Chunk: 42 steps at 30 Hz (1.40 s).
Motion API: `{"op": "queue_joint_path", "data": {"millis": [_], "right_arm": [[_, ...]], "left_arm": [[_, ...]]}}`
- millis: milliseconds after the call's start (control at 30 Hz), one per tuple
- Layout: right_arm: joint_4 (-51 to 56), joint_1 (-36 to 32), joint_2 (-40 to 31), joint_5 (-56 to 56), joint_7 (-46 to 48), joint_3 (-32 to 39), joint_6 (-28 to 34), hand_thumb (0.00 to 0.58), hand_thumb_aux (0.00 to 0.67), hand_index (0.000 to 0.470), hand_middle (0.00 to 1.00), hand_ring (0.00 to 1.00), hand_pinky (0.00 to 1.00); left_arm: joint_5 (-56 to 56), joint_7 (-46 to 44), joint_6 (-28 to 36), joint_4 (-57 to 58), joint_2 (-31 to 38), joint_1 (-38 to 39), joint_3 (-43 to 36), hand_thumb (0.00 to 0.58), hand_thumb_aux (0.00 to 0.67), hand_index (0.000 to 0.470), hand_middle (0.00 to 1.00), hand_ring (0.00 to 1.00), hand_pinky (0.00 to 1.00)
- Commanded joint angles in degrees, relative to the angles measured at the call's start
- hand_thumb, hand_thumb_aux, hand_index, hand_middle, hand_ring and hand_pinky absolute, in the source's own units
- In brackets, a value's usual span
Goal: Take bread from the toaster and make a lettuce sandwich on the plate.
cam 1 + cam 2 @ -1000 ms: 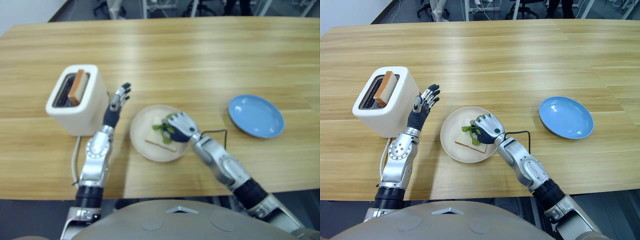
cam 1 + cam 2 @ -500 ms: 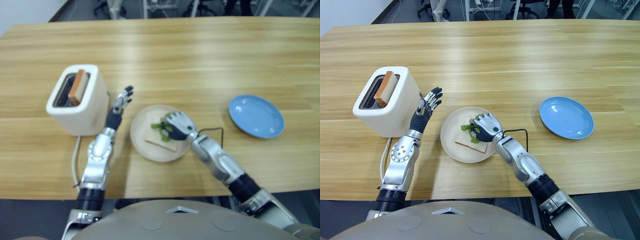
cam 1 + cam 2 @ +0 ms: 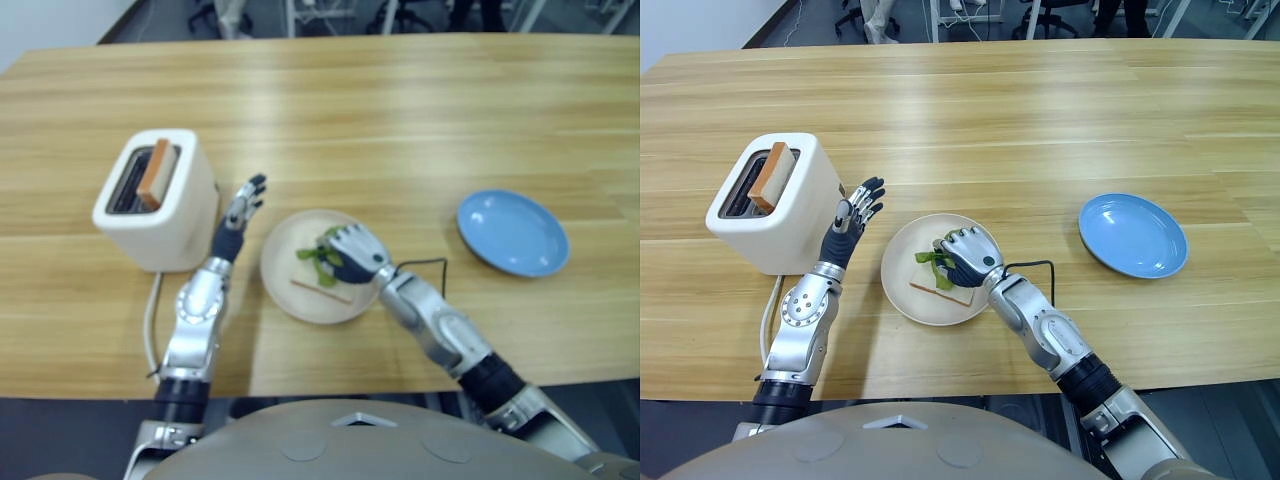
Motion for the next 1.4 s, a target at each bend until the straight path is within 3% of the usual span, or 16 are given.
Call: {"op": "queue_joint_path", "data": {"millis": [33, 133, 167, 200, 233, 267, 700, 1100, 1400], "right_arm": [[3.83, -0.54, -0.09, 0.00, 0.25, 0.24, 0.01, 0.580, 0.670, 0.460, 1.00, 1.00, 1.00], [6.33, -0.68, -0.31, -0.13, 0.43, 0.61, -0.18, 0.580, 0.670, 0.460, 1.00, 1.00, 1.00], [6.84, -0.52, -0.46, -0.02, 0.56, 0.65, -0.23, 0.573, 0.599, 0.411, 1.00, 1.00, 1.00], [7.07, -0.33, -0.65, 0.06, 0.66, 0.66, -0.25, 0.526, 0.465, 0.319, 0.85, 0.85, 0.85], [7.01, -0.09, -0.86, 0.17, 0.73, 0.61, -0.33, 0.310, 0.213, 0.146, 0.21, 0.21, 0.21], [6.72, 0.19, -1.12, 0.20, 0.86, 0.59, -0.43, 0.000, 0.000, 0.000, 0.00, 0.00, 0.00], [-6.66, 3.40, -5.29, 2.82, 2.29, -5.82, -0.09, 0.000, 0.000, 0.000, 0.00, 0.00, 0.00], [-21.24, 4.32, -7.81, 10.42, 5.78, -21.24, 1.11, 0.000, 0.000, 0.000, 0.00, 0.00, 0.00], [-12.74, 4.05, 0.92, 37.50, 9.63, -32.11, 2.88, 0.000, 0.000, 0.000, 0.00, 0.00, 0.00]], "left_arm": [[0.63, 0.21, 0.12, 1.08, 0.11, 0.10, -0.23, 0.000, 0.000, 0.000, 0.00, 0.00, 0.00], [0.67, 0.21, 0.09, 1.11, 0.17, 0.07, -0.21, 0.000, 0.000, 0.000, 0.00, 0.00, 0.00], [0.68, 0.20, 0.07, 1.13, 0.21, 0.05, -0.19, 0.000, 0.000, 0.000, 0.00, 0.00, 0.00], [0.68, 0.20, 0.07, 1.16, 0.24, 0.02, -0.15, 0.000, 0.000, 0.000, 0.00, 0.00, 0.00], [0.67, 0.20, 0.08, 1.22, 0.28, -0.04, -0.10, 0.000, 0.000, 0.000, 0.00, 0.00, 0.00], [0.65, 0.20, 0.09, 1.30, 0.31, -0.12, -0.04, 0.000, 0.000, 0.000, 0.00, 0.00, 0.00], [0.82, 0.13, -0.04, 1.91, 0.67, -0.59, 0.11, 0.000, 0.000, 0.000, 0.00, 0.00, 0.00], [2.14, 0.53, -0.71, -1.18, 2.23, -1.84, 0.75, 0.000, 0.000, 0.000, 0.00, 0.00, 0.00], [18.63, 2.89, -1.70, -23.42, 13.71, -6.78, 6.24, 0.000, 0.000, 0.000, 0.00, 0.00, 0.00]]}}
